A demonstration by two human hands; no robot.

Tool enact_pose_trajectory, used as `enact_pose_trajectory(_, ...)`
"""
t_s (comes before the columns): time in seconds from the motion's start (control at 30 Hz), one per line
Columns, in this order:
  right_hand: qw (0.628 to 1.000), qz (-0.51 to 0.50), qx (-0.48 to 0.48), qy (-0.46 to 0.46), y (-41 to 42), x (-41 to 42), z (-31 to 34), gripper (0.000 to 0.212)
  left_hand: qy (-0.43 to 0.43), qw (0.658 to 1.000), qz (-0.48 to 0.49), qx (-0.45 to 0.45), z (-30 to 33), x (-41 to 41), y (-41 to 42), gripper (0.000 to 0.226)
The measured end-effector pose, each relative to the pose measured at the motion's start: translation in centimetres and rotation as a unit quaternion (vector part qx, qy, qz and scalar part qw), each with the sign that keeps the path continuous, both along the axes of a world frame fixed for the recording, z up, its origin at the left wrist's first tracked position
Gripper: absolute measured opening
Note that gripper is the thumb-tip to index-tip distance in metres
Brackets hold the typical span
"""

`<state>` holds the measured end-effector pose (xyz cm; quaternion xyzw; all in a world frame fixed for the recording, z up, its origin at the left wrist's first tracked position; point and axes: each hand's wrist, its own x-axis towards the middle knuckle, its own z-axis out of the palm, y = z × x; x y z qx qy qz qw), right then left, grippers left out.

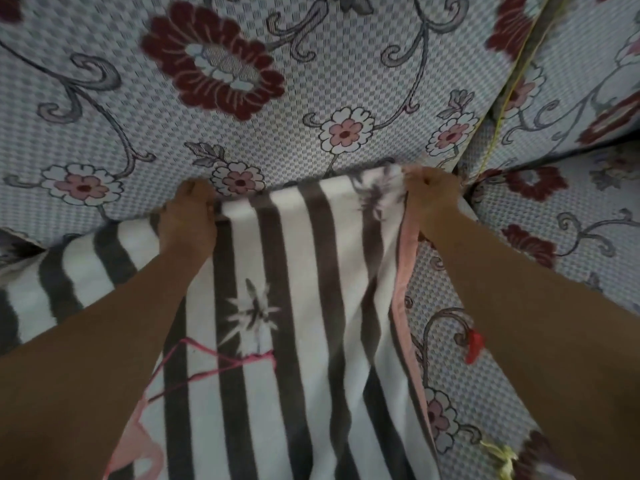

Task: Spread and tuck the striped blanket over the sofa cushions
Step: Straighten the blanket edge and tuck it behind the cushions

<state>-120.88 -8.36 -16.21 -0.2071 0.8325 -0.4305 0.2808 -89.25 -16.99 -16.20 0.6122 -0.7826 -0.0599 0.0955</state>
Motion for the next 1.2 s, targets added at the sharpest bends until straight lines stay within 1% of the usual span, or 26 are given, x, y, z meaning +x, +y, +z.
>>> enact_pose_trajectory(0.03,0.999,0.019,0.035,0.003,0.0,0.1,-1.0,0.017,0.001,0.999,-0.013,0.031,-0.8,-0.2,0.8,0.025)
enact_pose_trajectory(0.1,0.996,0.047,0.080,0.015,0.1,0.6,-2.1,0.027,0.015,0.996,-0.040,0.084,-2.3,-0.3,2.3,0.039)
enact_pose_trajectory(0.13,0.994,0.064,0.090,0.016,0.0,0.9,-2.2,0.026,0.015,0.994,-0.052,0.096,-2.8,-0.2,2.8,0.045)
enact_pose_trajectory(0.17,0.993,0.077,0.094,0.010,-0.2,1.1,-2.2,0.019,0.013,0.993,-0.067,0.097,-3.3,-0.1,3.1,0.046)
enact_pose_trajectory(0.23,0.992,0.078,0.092,-0.030,-0.7,1.4,-1.9,0.017,0.010,0.993,-0.073,0.094,-4.1,0.3,3.2,0.039)
enact_pose_trajectory(0.27,0.991,0.084,0.092,-0.052,-0.9,1.6,-1.6,0.020,-0.002,0.992,-0.064,0.109,-4.3,0.3,3.0,0.038)
enact_pose_trajectory(0.33,0.988,0.098,0.108,-0.055,-1.6,1.7,-1.7,0.027,-0.050,0.982,-0.048,0.178,-4.4,-0.1,2.7,0.047)
enact_pose_trajectory(0.4,0.983,0.106,0.147,-0.010,-1.8,1.5,-1.9,0.035,-0.105,0.961,-0.061,0.248,-4.5,-0.3,1.9,0.056)
enact_pose_trajectory(0.43,0.975,0.109,0.187,0.042,-1.9,1.2,-2.1,0.036,-0.115,0.952,-0.071,0.274,-4.5,-0.3,1.5,0.059)
enact_pose_trajectory(0.47,0.968,0.109,0.208,0.093,-1.8,1.2,-1.9,0.036,-0.110,0.947,-0.081,0.289,-4.3,-0.1,1.1,0.060)
enact_pose_trajectory(0.5,0.962,0.114,0.207,0.140,-1.7,1.3,-1.7,0.035,-0.095,0.947,-0.090,0.294,-4.0,0.1,0.9,0.060)
enact_pose_trajectory(0.53,0.959,0.107,0.211,0.158,-1.6,1.3,-1.8,0.035,-0.074,0.951,-0.094,0.285,-3.7,0.3,0.9,0.058)
enact_pose_trajectory(0.63,0.959,0.086,0.216,0.161,-1.6,2.0,-2.4,0.035,-0.024,0.971,-0.085,0.221,-2.9,1.6,1.5,0.049)
enact_pose_trajectory(0.7,0.969,0.040,0.173,0.171,-1.8,3.4,-2.6,0.043,-0.023,0.976,-0.089,0.197,-2.8,3.2,2.0,0.045)
enact_pose_trajectory(0.73,0.965,0.035,0.150,0.210,-1.7,4.4,-2.3,0.049,-0.026,0.977,-0.089,0.194,-2.6,4.2,2.3,0.043)
enact_pose_trajectory(0.77,0.953,0.070,0.130,0.266,-1.6,5.5,-1.7,0.052,-0.024,0.978,-0.081,0.192,-2.5,5.2,2.6,0.040)
enact_pose_trajectory(0.8,0.932,0.128,0.103,0.324,-1.3,6.7,-1.1,0.051,-0.013,0.980,-0.064,0.191,-2.0,6.2,3.0,0.038)
enact_pose_trajectory(0.83,0.906,0.188,0.091,0.368,-1.1,8.0,-0.6,0.050,-0.002,0.981,-0.044,0.189,-1.5,7.0,3.5,0.037)
enact_pose_trajectory(0.87,0.889,0.223,0.091,0.390,-0.8,8.7,-0.7,0.048,0.006,0.983,-0.030,0.183,-1.0,7.7,4.1,0.036)
enact_pose_trajectory(0.9,0.887,0.225,0.117,0.386,-0.5,9.2,-0.9,0.046,0.006,0.983,-0.025,0.182,-0.5,8.2,4.7,0.035)
enact_pose_trajectory(0.93,0.904,0.190,0.152,0.351,-0.1,9.3,-1.2,0.048,0.001,0.983,-0.035,0.179,0.0,8.4,5.5,0.035)
enact_pose_trajectory(0.97,0.924,0.142,0.185,0.303,0.4,9.4,-1.2,0.053,-0.002,0.982,-0.057,0.180,0.2,8.3,6.4,0.036)
enact_pose_trajectory(1.0,0.934,0.103,0.217,0.265,1.0,9.5,-1.1,0.062,0.001,0.979,-0.083,0.184,0.6,8.1,7.3,0.037)
enact_pose_trajectory(1.07,0.930,0.065,0.276,0.233,2.7,9.6,-0.6,0.074,0.011,0.969,-0.132,0.207,0.9,7.0,9.3,0.039)
enact_pose_trajectory(1.13,0.924,0.049,0.317,0.209,4.4,9.1,-0.5,0.081,-0.010,0.959,-0.174,0.225,0.8,5.1,11.5,0.040)
enact_pose_trajectory(1.2,0.939,0.056,0.311,0.133,6.3,8.8,-0.4,0.074,-0.057,0.952,-0.193,0.230,0.5,3.2,13.2,0.042)
